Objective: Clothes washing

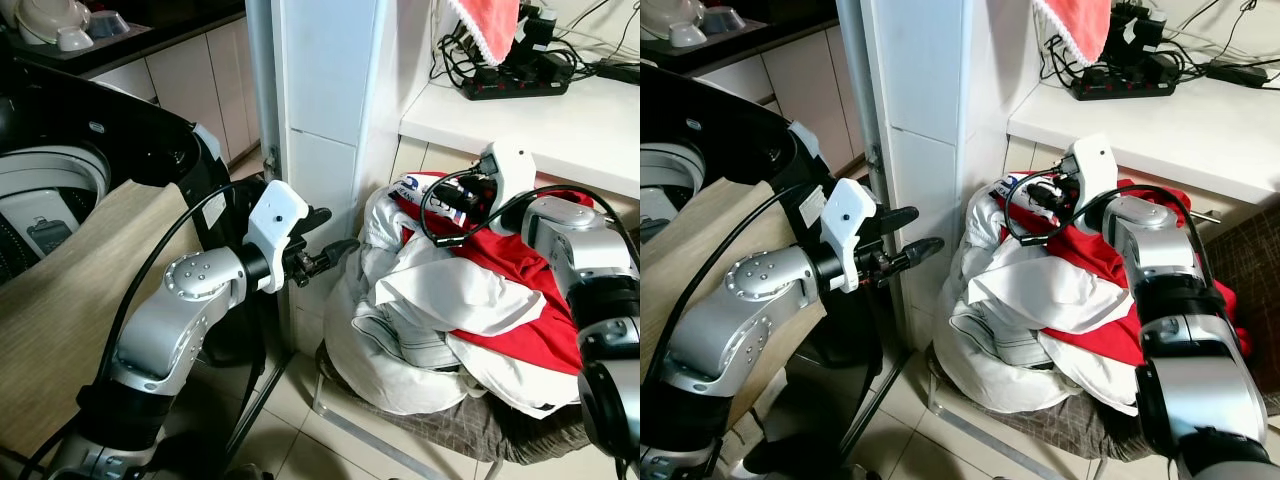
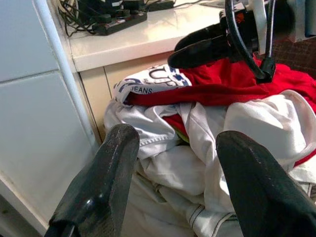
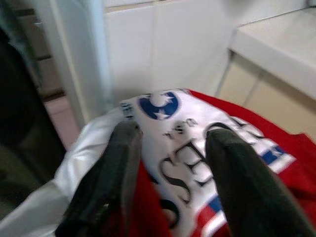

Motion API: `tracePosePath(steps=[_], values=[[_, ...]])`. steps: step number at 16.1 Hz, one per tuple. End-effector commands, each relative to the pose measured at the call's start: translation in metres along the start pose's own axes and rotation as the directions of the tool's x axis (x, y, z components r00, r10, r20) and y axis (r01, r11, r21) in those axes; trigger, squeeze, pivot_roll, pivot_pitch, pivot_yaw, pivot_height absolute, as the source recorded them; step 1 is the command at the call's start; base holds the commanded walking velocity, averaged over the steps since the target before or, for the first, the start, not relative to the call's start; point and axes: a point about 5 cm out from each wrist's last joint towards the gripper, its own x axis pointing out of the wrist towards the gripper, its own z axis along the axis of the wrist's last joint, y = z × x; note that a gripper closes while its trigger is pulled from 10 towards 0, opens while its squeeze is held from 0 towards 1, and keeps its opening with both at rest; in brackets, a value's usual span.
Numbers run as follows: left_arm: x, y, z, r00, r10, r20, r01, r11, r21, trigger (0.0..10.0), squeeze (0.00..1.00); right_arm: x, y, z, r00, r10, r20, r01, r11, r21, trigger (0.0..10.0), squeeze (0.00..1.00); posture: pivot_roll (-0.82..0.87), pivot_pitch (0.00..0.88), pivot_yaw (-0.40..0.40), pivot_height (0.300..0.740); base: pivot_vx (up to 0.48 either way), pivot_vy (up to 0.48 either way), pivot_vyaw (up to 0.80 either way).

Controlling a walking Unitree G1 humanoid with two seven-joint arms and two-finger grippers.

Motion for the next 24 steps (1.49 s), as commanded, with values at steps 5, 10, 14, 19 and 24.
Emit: tracePosePath(steps=[5,10,14,19,24], values=[[-0.003,-0.009,0.0,0.999,-0.05,-0.021,0.05,0.999,-0.004,10.0,0.0,0.005,0.0,-0.005,0.997,0.051,-0.05,-0.051,0.999,0.005,10.0,1.0,-0.08,0.0,0.008,0.74,0.0,0.0,0.0],[-0.004,-0.013,-0.002,0.995,-0.086,-0.05,0.086,0.996,-0.001,10.0,0.0,0.005,0.003,-0.043,0.973,0.064,-0.222,-0.061,0.998,0.021,10.0,0.0,-0.08,0.0,0.01,0.74,0.0,0.0,0.0],[-0.004,-0.018,-0.003,0.991,-0.124,-0.059,0.124,0.992,-0.007,10.0,0.0,0.0,0.002,-0.061,0.96,0.06,-0.273,-0.043,0.997,0.069,2.5,0.0,-0.08,0.0,0.008,0.74,0.0,0.0,0.0],[-0.003,-0.017,-0.002,0.99,-0.124,-0.06,0.124,0.992,-0.004,10.0,0.0,-0.002,-0.005,-0.053,0.97,0.035,-0.239,-0.014,0.996,0.089,0.0,0.0,-0.08,0.0,0.008,0.74,0.0,0.0,0.0],[-0.003,-0.017,-0.002,0.99,-0.125,-0.062,0.125,0.992,-0.001,10.0,0.0,-0.003,-0.007,-0.051,0.97,0.038,-0.24,-0.017,0.996,0.09,0.0,0.0,-0.08,0.0,0.011,0.74,0.0,0.0,0.0]])
